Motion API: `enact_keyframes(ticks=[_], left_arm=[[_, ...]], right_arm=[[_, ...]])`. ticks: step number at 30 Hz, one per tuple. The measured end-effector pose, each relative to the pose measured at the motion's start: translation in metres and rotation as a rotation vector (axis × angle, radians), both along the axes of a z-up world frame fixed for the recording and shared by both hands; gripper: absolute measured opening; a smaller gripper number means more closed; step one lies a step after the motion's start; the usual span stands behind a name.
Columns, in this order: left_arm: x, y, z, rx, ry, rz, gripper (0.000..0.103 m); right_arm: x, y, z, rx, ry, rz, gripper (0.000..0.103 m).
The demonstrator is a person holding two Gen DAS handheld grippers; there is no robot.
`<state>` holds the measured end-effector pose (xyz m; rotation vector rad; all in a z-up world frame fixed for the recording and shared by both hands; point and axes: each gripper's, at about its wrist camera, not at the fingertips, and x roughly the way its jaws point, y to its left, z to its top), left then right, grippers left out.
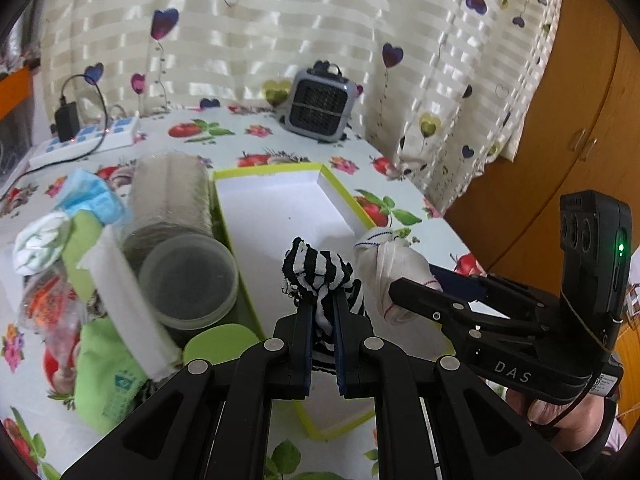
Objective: Organize soft objects
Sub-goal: 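Carry both socks over the white box with both tools, then open the left tool to drop the striped sock while the right tool releases the beige sock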
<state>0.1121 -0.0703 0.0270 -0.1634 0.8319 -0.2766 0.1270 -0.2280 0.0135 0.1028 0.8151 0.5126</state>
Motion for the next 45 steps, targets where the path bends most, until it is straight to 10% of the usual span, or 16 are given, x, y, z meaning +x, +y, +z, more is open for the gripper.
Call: enact_keyframes(ticks=[13,45], left_arm=[[0.029,-0.013,-0.028,0.021,0.077,-0.054,0.017],[-0.040,0.015,0.025,0.005,-0.066,0.008,0.027]], right_arm=[[0.023,-0.005,-0.020,-0.063,0.045,-0.009,0.044],[-0.035,0.018,0.032,-0.079,-0.104,0.031,0.044]])
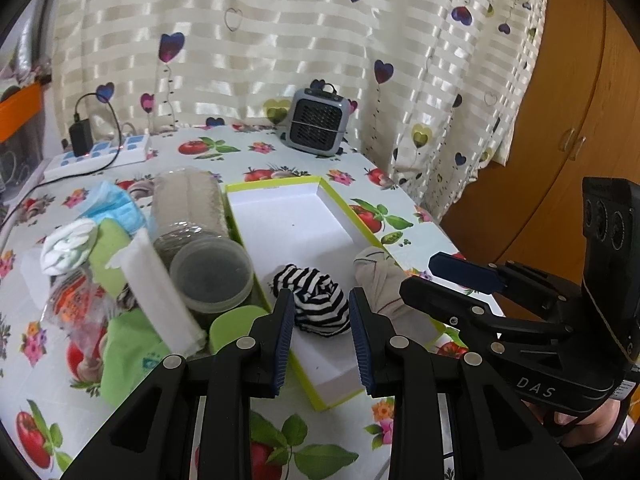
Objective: Organize soft objects
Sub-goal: 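Open the left tool to drop the striped sock while the right tool releases the beige sock, then move both tools back toward the pile of soft items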
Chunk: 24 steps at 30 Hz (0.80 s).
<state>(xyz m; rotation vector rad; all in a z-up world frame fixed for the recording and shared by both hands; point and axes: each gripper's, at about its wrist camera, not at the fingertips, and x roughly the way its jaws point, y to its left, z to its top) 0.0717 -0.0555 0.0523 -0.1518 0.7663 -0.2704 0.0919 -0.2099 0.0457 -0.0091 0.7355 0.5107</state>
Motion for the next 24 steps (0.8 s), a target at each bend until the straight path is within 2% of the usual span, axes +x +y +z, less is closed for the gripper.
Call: enact_keyframes(ticks=[12,24], left_arm=[[-0.029,0.033,-0.001,-0.022,-0.002,0.083,0.027],[-0.042,0.080,-0.013,-0.041,0.025,0.191,0.027]], right_arm=[[-0.025,0.018,0.009,0.002,-0.034,0.061,0.044],[-0.032,0.034,0.012,0.007,-0.042,0.093,0.048]])
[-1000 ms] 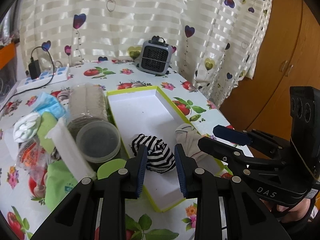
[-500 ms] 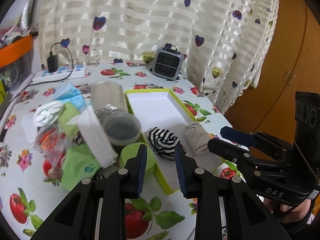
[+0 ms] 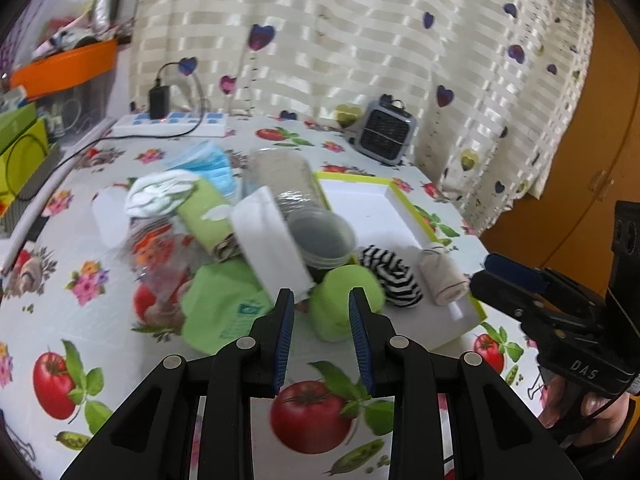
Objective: Organize soft objects
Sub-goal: 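Move both tools back toward the pile of soft items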
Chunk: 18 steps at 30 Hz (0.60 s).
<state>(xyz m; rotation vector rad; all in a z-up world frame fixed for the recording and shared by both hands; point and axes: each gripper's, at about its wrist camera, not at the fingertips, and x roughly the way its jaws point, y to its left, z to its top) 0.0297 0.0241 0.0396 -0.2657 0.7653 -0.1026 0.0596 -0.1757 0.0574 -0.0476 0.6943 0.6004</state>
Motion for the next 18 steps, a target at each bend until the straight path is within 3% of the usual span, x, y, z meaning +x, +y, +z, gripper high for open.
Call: enact_keyframes(ticks=[10,18], left_arm=[[-0.005,0.022,-0.011,-0.003,0.028,0.054,0.027],[-0.006,0.039,-0.022,0.001,0.053,0.086,0.033]], right_arm=[[-0.002,0.014,-0.002,-0.006,0.007,0.043,0.048],[-0.004,0.021,-0.004,-0.011,0.013,0.072,0.048]])
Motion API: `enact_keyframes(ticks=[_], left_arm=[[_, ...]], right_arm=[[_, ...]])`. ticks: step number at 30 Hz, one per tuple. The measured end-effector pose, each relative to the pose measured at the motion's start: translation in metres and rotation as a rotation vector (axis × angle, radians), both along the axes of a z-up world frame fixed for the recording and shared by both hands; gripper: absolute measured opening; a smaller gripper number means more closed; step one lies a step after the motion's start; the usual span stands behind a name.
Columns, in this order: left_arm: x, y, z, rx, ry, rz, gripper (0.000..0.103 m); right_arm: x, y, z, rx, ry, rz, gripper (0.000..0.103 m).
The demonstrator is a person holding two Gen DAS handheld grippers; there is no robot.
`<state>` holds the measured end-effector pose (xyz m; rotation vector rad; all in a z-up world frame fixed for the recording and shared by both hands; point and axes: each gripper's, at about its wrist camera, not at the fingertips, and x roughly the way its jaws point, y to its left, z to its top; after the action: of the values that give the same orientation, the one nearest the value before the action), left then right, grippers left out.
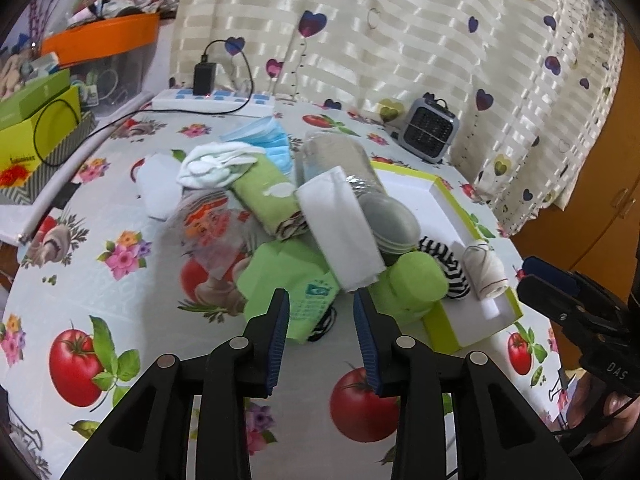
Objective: Organize soft objects
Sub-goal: 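Move both tools back toward the pile of soft items, then grasp the green cloth with the left tool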
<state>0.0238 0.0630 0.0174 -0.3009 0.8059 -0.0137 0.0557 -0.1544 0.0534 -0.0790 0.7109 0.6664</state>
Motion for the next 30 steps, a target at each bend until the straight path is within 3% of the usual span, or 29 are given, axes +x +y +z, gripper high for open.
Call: enact_keyframes(ticks=[9,23,27,29,30], left_arm=[[0.016,0.007,-0.024,0.023,0.057,-0.002,0.040],[0.048,0.004,-0.059,0.092,0.138,-0.012,0.042],[0.048,0.003,-0.061,0.110,0.116,-0.019,0.042],[0.047,0.003,-0.062,0.118,0.104,-0.024,0.040],[0.047,0.004,-0.062,0.118,0.100,-0.027,0.033]], right_arm=[[0.002,0.008,-0.004,-0.006,0.014,0.018,0.048],[0.015,0.029,-0.011,-0.030,0.037,0.052,0.048],[0.019,0.041,-0.013,-0.045,0.038,0.074,0.048],[0.021,0.046,-0.013,-0.051,0.034,0.086,0.048],[0.023,0.051,-0.012,-0.055,0.029,0.095,0.048]])
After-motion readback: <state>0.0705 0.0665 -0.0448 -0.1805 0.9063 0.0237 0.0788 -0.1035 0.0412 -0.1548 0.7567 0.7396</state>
